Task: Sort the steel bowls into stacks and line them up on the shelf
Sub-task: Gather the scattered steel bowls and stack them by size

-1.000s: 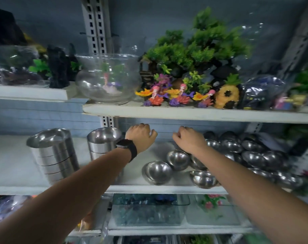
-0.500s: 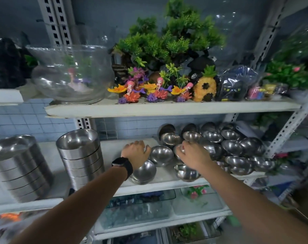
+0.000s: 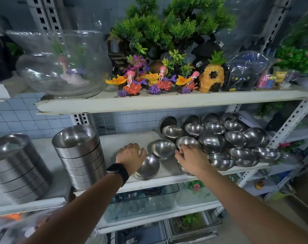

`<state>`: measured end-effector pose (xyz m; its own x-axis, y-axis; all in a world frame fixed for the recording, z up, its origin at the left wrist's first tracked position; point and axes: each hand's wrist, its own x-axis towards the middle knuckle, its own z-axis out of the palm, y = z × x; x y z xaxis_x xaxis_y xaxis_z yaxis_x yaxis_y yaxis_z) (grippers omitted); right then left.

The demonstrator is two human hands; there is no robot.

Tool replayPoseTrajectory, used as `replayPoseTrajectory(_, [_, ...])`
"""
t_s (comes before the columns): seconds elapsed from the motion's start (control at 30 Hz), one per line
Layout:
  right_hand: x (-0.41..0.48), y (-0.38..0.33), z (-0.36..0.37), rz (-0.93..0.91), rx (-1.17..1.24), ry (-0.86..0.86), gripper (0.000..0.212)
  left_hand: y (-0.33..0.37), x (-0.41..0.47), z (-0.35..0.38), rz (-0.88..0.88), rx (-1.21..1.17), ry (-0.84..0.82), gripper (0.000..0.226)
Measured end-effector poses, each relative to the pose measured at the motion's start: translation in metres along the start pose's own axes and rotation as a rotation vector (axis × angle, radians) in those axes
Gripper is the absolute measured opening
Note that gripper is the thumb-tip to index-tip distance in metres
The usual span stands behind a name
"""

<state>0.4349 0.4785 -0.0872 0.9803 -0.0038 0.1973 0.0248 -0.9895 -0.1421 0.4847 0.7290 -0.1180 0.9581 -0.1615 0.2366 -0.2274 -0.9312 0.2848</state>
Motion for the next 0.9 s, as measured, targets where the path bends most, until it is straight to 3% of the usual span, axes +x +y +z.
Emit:
replayPoseTrajectory(0.23, [0.003, 0.008, 0.009, -0.003, 0.016, 0.0, 0.039, -0.011, -0.009, 0.012, -0.055, -0.03, -0.002, 0.037])
replayPoseTrajectory(0.37, [0.015, 0.011, 0.02, -0.064, 0.009, -0.003, 0.041, -0.012, -0.018, 0.015, -0.123, -0.054, -0.013, 0.055])
replayPoseTrajectory(0.5, [0.036, 0.014, 0.023, -0.184, -0.007, -0.01, 0.04, -0.009, -0.023, 0.017, -0.228, -0.032, 0.0, 0.045])
replayPoseTrajectory(0.7, [0.05, 0.031, 0.035, -0.293, 0.048, -0.061, 0.042, 0.0, -0.045, 0.01, -0.396, 0.036, 0.094, 0.078])
replayPoseTrajectory(0.9, [0.069, 0.031, 0.035, -0.353, 0.149, -0.097, 0.041, 0.009, -0.058, 0.015, -0.5, 0.072, 0.063, 0.072])
